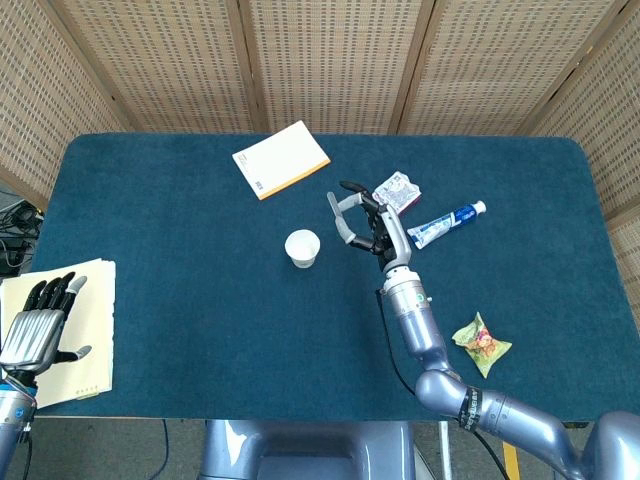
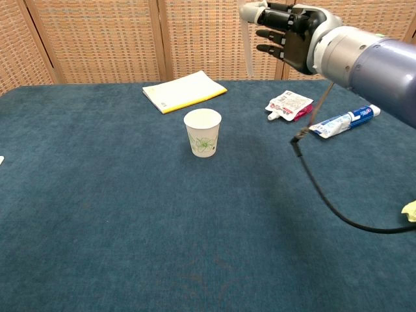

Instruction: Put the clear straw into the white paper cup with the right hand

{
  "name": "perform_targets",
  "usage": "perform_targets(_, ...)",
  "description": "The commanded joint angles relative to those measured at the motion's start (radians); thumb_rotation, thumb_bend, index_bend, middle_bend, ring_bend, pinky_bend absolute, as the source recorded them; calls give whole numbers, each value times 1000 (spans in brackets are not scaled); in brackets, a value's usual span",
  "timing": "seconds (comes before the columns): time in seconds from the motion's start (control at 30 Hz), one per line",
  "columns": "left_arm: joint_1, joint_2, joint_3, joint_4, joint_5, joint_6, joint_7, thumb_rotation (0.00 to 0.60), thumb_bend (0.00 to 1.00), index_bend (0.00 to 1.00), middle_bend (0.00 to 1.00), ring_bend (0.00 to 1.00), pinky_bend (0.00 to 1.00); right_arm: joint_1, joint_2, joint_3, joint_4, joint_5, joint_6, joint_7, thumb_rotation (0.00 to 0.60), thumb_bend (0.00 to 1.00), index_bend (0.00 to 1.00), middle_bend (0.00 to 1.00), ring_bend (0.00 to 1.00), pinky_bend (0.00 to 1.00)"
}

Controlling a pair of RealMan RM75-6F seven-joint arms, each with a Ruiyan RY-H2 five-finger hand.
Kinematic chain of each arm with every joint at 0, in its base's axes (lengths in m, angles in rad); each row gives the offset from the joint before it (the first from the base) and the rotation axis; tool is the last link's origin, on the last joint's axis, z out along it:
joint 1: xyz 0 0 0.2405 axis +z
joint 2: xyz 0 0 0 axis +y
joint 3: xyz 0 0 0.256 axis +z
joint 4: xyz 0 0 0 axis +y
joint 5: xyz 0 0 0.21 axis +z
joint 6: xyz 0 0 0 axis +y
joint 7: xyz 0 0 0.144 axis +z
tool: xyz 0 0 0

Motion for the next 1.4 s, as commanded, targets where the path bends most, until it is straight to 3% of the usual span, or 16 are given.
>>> perform_targets(0.03,-3,-1,-1,9,-8,-12,-12,600,65,0,0,0,0,33,-39,26,34,52,-18,64,600,583,590,260,16,0)
perform_targets(0.37,-16,-13,6,30,-11,-42,-25,600,65,0,0,0,0,110,-128,46,142,85,-9,144,600,580,591,260,16,0)
perform_targets(0.93,-26,-21,11,47,-32,-75,-32,600,66,0,0,0,0,143,-220,4,281,21,-22,275,600,579,591,259,15,0)
perform_targets(1.4,-28,-20,13,56,-40,-86,-48,600,67,0,0,0,0,184,-277,-2,355,4,-35,313,600,579,591,258,14,0)
